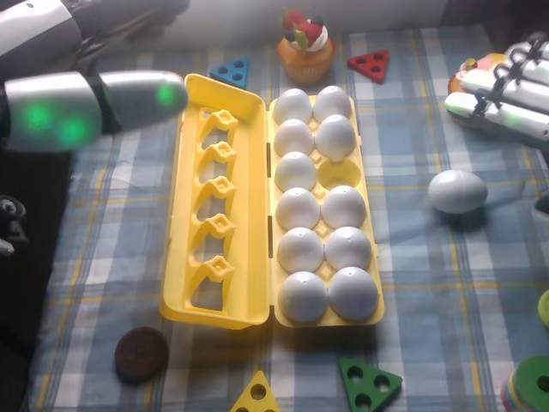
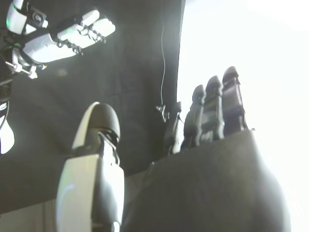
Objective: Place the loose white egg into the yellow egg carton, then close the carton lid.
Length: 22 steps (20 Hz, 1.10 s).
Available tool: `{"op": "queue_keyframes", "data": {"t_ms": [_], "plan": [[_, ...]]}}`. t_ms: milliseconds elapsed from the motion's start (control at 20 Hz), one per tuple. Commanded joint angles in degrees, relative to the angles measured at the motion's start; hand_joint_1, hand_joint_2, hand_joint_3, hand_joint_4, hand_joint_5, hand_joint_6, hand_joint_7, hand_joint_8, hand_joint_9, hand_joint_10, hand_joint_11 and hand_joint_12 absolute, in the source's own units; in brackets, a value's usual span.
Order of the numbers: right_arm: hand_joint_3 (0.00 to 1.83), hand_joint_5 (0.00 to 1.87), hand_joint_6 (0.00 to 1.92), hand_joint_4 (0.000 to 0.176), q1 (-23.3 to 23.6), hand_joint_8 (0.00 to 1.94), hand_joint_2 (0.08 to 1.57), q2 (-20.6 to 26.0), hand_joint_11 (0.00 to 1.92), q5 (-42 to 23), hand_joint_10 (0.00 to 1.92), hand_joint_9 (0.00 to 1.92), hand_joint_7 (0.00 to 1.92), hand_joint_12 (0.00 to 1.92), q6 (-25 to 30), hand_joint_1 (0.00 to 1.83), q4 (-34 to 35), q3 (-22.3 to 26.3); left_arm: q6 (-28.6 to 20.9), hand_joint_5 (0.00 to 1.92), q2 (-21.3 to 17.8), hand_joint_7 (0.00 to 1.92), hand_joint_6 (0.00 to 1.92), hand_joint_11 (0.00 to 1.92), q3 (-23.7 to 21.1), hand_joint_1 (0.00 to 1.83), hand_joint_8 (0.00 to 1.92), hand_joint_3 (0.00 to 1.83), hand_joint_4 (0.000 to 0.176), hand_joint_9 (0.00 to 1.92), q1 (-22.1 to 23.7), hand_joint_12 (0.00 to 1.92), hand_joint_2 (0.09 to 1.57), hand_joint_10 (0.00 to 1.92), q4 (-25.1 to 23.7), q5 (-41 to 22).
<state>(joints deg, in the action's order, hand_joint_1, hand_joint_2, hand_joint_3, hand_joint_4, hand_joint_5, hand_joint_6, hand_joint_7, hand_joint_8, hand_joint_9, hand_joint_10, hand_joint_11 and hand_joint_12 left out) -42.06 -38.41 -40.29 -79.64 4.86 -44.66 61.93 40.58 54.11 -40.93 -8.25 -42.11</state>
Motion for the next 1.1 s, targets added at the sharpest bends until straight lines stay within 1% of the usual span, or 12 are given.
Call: {"op": "queue_keyframes", "data": {"t_ms": [0, 150, 250, 350, 400, 500, 550, 700, 800, 900, 1000, 1050], "plan": [[0.04, 0.0, 0.0, 0.0, 0.94, 0.05, 1.23, -0.1, 0.0, -7.76, 0.53, 0.0, 0.1, 1.19, -0.25, 0.8, 0.01, -0.11, -0.27, 0.08, 0.33, 0.13, 0.0, 0.0, -0.07, 0.25, 0.01, 0.01, 0.0, 0.11, 0.76, 1.3, 1.33, 0.1, 1.51, -7.55], [0.01, 0.0, 0.0, 0.0, 0.94, 0.04, 1.25, -1.25, 0.0, -8.42, 0.73, 0.0, 0.14, 1.49, 0.01, 0.84, 0.17, -0.46, -0.28, 0.06, 0.34, 0.13, 0.0, 0.0, -0.08, 0.33, 0.0, 0.0, 0.0, 0.12, 0.78, 1.31, 1.34, 0.08, 1.84, -8.25], [0.01, 0.0, 0.0, 0.0, 0.94, 0.07, 1.26, -2.99, 0.0, -8.47, 0.85, 0.0, 0.18, 1.54, 1.2, 0.85, 0.18, -1.5, -0.28, 0.05, 0.41, 0.11, 0.0, 0.0, -0.02, 0.23, 0.0, 0.0, 0.0, 0.1, 0.82, 1.27, 1.36, 0.05, 1.95, -8.32], [0.0, 0.01, 0.01, 0.0, 0.95, 0.56, 1.26, -5.27, 0.0, -8.45, 0.86, 0.0, 0.07, 1.39, 3.11, 0.85, 0.38, -3.27, -0.28, 0.08, 0.43, 0.12, 0.0, 0.0, 0.01, 0.32, 0.0, 0.0, 0.0, 0.12, 0.81, 1.3, 1.35, 0.04, 2.11, -8.27], [0.0, 0.01, 0.01, 0.0, 0.94, 0.63, 1.26, -6.25, 0.0, -8.31, 0.8, 0.0, 0.04, 1.21, 3.34, 0.85, 0.94, -3.96, -0.28, 0.06, 0.42, 0.09, 0.0, 0.0, 0.01, 0.29, 0.0, 0.0, 0.0, 0.1, 0.81, 1.22, 1.36, 0.03, 2.13, -8.26], [0.0, 0.02, 0.02, 0.0, 0.94, 0.81, 1.25, -8.41, 0.0, -7.35, 0.89, 0.0, 0.0, 1.53, 3.34, 0.82, 2.37, -5.63, -0.28, 0.06, 0.49, 0.08, 0.0, 0.0, 0.02, 0.38, 0.0, 0.0, 0.01, 0.09, 0.8, 1.12, 1.35, 0.01, 2.27, -8.27], [0.0, 0.02, 0.03, 0.0, 0.95, 0.73, 1.25, -9.21, 0.0, -6.67, 0.71, 0.0, 0.0, 1.52, 3.34, 0.83, 2.88, -6.34, -0.28, 0.05, 0.51, 0.08, 0.0, 0.0, 0.03, 0.39, 0.0, 0.0, 0.007, 0.09, 0.8, 1.15, 1.35, 0.01, 2.27, -8.23], [0.0, 0.08, 0.09, 0.0, 1.24, 0.79, 1.22, -11.26, 0.0, -3.98, 1.08, 0.0, 0.0, 1.73, 3.33, 0.94, 4.18, -8.35, -0.28, 0.05, 0.57, 0.08, 0.0, 0.0, 0.04, 0.38, 0.0, 0.0, 0.012, 0.1, 0.81, 1.21, 1.36, 0.01, 2.3, -8.4], [0.0, 0.11, 0.14, 0.0, 1.42, 0.96, 1.19, -12.62, 0.0, -2.27, 1.21, 0.0, 0.0, 1.83, 3.33, 1.0, 5.07, -9.66, -0.28, 0.06, 0.57, 0.1, 0.0, 0.0, 0.04, 0.43, 0.0, 0.0, 0.0, 0.12, 0.81, 1.27, 1.36, 0.02, 2.33, -8.38], [0.0, 0.09, 0.25, 0.0, 1.47, 1.1, 1.19, -13.93, 0.0, -1.01, 1.22, 0.0, 0.01, 1.74, 3.33, 0.98, 6.17, -10.99, -0.28, 0.08, 0.61, 0.12, 0.01, 0.0, 0.04, 0.42, 0.01, 0.0, 0.0, 0.15, 0.81, 1.29, 1.36, 0.02, 2.36, -8.47], [0.0, 0.15, 0.34, 0.0, 1.64, 1.45, 1.19, -14.91, 0.15, -0.09, 1.68, 0.11, 0.12, 1.91, 3.33, 1.01, 6.77, -11.83, -0.28, 0.07, 0.64, 0.1, 0.0, 0.0, 0.04, 0.38, 0.0, 0.01, 0.0, 0.14, 0.81, 1.28, 1.38, 0.02, 2.36, -8.47], [0.0, 0.18, 0.36, 0.0, 1.8, 1.51, 1.19, -15.43, 0.26, 0.42, 1.76, 0.19, 0.17, 1.92, 3.33, 1.01, 6.9, -12.24, -0.28, 0.08, 0.67, 0.11, 0.01, 0.0, 0.07, 0.41, 0.0, 0.0, 0.0, 0.14, 0.81, 1.29, 1.37, 0.02, 2.36, -8.47]]}}
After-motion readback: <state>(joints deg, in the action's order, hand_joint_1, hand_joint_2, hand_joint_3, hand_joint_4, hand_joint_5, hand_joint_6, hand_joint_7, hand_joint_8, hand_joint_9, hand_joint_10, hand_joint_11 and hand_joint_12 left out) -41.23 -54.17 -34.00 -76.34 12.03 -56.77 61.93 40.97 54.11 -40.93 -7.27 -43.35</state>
